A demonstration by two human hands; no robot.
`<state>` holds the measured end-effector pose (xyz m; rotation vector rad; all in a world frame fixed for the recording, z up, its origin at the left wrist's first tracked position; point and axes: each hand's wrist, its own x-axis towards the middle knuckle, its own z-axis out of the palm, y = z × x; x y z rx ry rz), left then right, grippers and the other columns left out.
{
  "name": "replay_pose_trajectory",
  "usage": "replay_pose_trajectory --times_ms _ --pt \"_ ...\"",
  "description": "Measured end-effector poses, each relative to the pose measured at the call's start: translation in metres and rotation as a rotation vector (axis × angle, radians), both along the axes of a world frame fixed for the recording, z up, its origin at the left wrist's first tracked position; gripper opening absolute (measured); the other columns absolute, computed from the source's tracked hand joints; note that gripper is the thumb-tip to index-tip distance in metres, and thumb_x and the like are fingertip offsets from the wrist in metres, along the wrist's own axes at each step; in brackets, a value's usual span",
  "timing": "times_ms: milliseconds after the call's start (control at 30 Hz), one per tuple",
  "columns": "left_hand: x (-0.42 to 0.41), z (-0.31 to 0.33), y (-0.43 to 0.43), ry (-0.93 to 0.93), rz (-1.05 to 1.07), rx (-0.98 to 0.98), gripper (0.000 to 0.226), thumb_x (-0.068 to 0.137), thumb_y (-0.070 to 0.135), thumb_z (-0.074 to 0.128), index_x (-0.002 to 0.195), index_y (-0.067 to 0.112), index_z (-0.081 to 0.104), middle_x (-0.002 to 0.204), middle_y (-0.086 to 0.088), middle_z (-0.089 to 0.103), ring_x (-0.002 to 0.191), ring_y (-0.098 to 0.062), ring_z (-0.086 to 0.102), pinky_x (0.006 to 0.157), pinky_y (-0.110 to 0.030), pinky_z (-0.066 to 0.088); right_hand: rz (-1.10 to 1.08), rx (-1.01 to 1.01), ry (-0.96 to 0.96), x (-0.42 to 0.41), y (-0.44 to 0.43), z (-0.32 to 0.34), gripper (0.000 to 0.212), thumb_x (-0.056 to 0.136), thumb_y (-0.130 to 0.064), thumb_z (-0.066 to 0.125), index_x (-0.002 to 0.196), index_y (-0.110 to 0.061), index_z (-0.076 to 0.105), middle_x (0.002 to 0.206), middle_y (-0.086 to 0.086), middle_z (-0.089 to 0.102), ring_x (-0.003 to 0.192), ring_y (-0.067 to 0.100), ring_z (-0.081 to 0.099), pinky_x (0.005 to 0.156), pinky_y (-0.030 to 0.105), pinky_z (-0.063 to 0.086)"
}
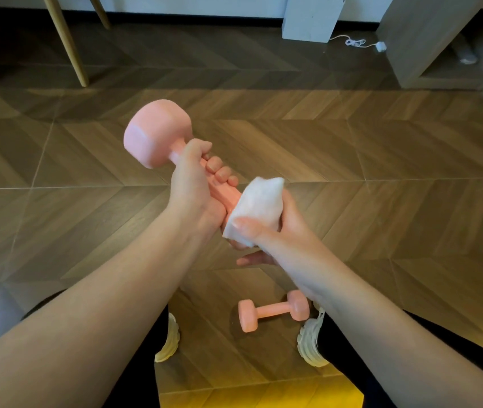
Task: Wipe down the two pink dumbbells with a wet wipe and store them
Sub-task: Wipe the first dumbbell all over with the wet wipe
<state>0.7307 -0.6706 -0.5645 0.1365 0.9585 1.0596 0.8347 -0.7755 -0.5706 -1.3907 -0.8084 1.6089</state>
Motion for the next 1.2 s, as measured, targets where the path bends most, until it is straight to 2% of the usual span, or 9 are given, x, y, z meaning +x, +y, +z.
replay_pose_trajectory --times_ms 167,300,500,633,767,867,933,1067,1200 --pt "0.005 0.001 -0.003 0.009 -0.031 0.038 0.028 0.092 0.015 0.05 0.07 0.02 0.034 0.047 0.007 0.029 0.037 -0.01 0.027 0.041 -0.02 0.034 -0.177 -0.089 0.046 -0.004 0.005 -0.001 0.05 0.074 -0.052 0.071 0.115 -0.027 0.058 0.108 0.009 0.07 0.089 0.025 0.071 0.056 0.032 0.057" --pt "0.003 0.004 0.0 -0.015 -0.035 0.061 0.029 0.092 0.015 0.049 0.068 0.02 0.034 0.047 0.007 0.027 0.038 -0.009 0.025 0.041 -0.021 0.033 -0.152 -0.208 0.299 0.009 0.008 0.004 0.052 0.078 -0.058 0.065 0.112 -0.02 0.065 0.109 0.017 0.069 0.096 0.034 0.07 0.063 0.039 0.059" --pt "0.0 0.01 0.001 -0.112 -0.04 0.074 0.033 0.093 0.016 0.046 0.063 0.021 0.032 0.047 0.009 0.024 0.038 -0.009 0.024 0.041 -0.022 0.03 0.027 -0.167 0.5 0.018 0.003 0.01 0.066 0.083 -0.041 0.066 0.139 -0.013 0.046 0.133 0.024 0.058 0.116 0.047 0.06 0.074 0.042 0.06" --pt "0.0 0.01 0.0 -0.091 -0.075 0.134 0.033 0.092 0.015 0.045 0.063 0.021 0.032 0.047 0.008 0.023 0.039 -0.009 0.023 0.041 -0.023 0.03 -0.074 -0.133 0.402 0.007 0.004 0.01 0.072 0.076 -0.046 0.074 0.133 -0.01 0.049 0.121 0.026 0.063 0.099 0.036 0.066 0.063 0.035 0.059" --pt "0.004 0.012 0.001 -0.067 -0.086 0.185 0.033 0.093 0.014 0.045 0.062 0.02 0.034 0.046 0.007 0.026 0.039 -0.01 0.025 0.042 -0.023 0.033 -0.142 -0.145 0.382 0.004 0.008 0.01 0.062 0.076 -0.054 0.062 0.12 -0.01 0.059 0.11 0.026 0.064 0.093 0.037 0.064 0.059 0.035 0.058" --pt "0.004 0.012 0.003 -0.073 -0.053 0.144 0.029 0.09 0.016 0.055 0.065 0.019 0.042 0.054 0.004 0.044 0.046 -0.012 0.044 0.053 -0.023 0.045 -0.116 -0.087 0.475 0.012 0.006 0.009 0.056 0.084 -0.044 0.064 0.126 -0.008 0.055 0.115 0.021 0.066 0.097 0.033 0.066 0.067 0.039 0.059" --pt "0.004 0.011 0.002 -0.029 -0.034 0.091 0.028 0.089 0.019 0.061 0.066 0.019 0.045 0.058 0.004 0.051 0.05 -0.012 0.051 0.057 -0.024 0.05 -0.083 -0.024 0.412 0.014 0.004 0.006 0.053 0.084 -0.03 0.068 0.129 -0.009 0.051 0.11 0.013 0.07 0.097 0.025 0.069 0.071 0.038 0.059" --pt "0.006 0.007 -0.002 0.012 -0.005 -0.015 0.033 0.091 0.023 0.062 0.068 0.02 0.039 0.05 0.008 0.036 0.04 -0.008 0.036 0.047 -0.021 0.038 -0.114 -0.039 0.084 0.004 0.005 0.0 0.056 0.076 -0.036 0.074 0.126 -0.022 0.053 0.112 0.007 0.07 0.098 0.02 0.07 0.076 0.041 0.06" --pt "0.003 0.007 0.002 -0.003 -0.011 -0.007 0.031 0.093 0.02 0.055 0.068 0.02 0.035 0.047 0.008 0.03 0.038 -0.009 0.028 0.042 -0.019 0.033 -0.172 -0.057 0.135 -0.001 0.007 0.002 0.045 0.089 -0.048 0.064 0.119 -0.015 0.061 0.112 0.018 0.069 0.093 0.024 0.069 0.067 0.036 0.058"
